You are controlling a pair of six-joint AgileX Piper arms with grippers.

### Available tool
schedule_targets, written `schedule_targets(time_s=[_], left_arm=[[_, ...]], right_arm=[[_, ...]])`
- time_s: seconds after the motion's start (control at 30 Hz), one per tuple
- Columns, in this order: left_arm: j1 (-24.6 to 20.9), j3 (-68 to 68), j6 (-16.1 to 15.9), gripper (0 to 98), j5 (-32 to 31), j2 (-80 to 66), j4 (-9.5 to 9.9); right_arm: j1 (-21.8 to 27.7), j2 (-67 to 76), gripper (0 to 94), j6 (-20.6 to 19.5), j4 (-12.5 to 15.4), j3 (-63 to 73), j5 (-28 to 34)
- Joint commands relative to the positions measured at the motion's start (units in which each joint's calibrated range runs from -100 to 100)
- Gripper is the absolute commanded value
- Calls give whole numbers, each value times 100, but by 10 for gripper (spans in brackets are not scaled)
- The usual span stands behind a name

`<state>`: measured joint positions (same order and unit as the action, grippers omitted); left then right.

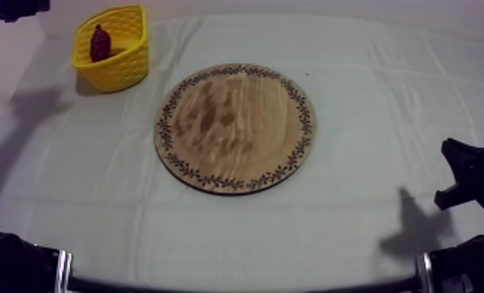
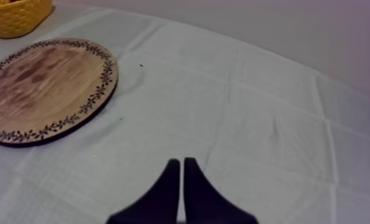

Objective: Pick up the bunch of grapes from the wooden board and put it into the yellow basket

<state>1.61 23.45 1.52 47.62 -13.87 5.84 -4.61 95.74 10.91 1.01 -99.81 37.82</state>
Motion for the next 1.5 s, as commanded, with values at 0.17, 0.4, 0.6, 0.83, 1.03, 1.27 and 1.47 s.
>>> schedule_targets(time_s=[0.17, 0.4, 0.6, 0.83, 1.03, 1.27, 1.47], left_arm=[[7, 1782, -411, 17, -227, -2407, -221], [72, 3927, 62, 1, -1197, -4112, 108], [-72, 5282, 110, 0, -1561, -5629, 131], [-213, 6311, -11, 0, -1564, -7209, -150], [-251, 6985, -72, 0, -1517, -7991, -154], [-291, 7484, -101, 0, -1524, -8465, -185], [-335, 7614, -136, 0, -1586, -8572, -338]], right_arm=[[2, 1, 4, 0, -1, 3, 0], [2, 1, 4, 0, -1, 3, 0], [2, 1, 4, 0, -1, 3, 0], [2, 1, 4, 2, -1, 3, 0], [2, 1, 4, 1, -1, 3, 0], [2, 1, 4, 1, -1, 3, 0], [2, 1, 4, 4, -1, 3, 0]])
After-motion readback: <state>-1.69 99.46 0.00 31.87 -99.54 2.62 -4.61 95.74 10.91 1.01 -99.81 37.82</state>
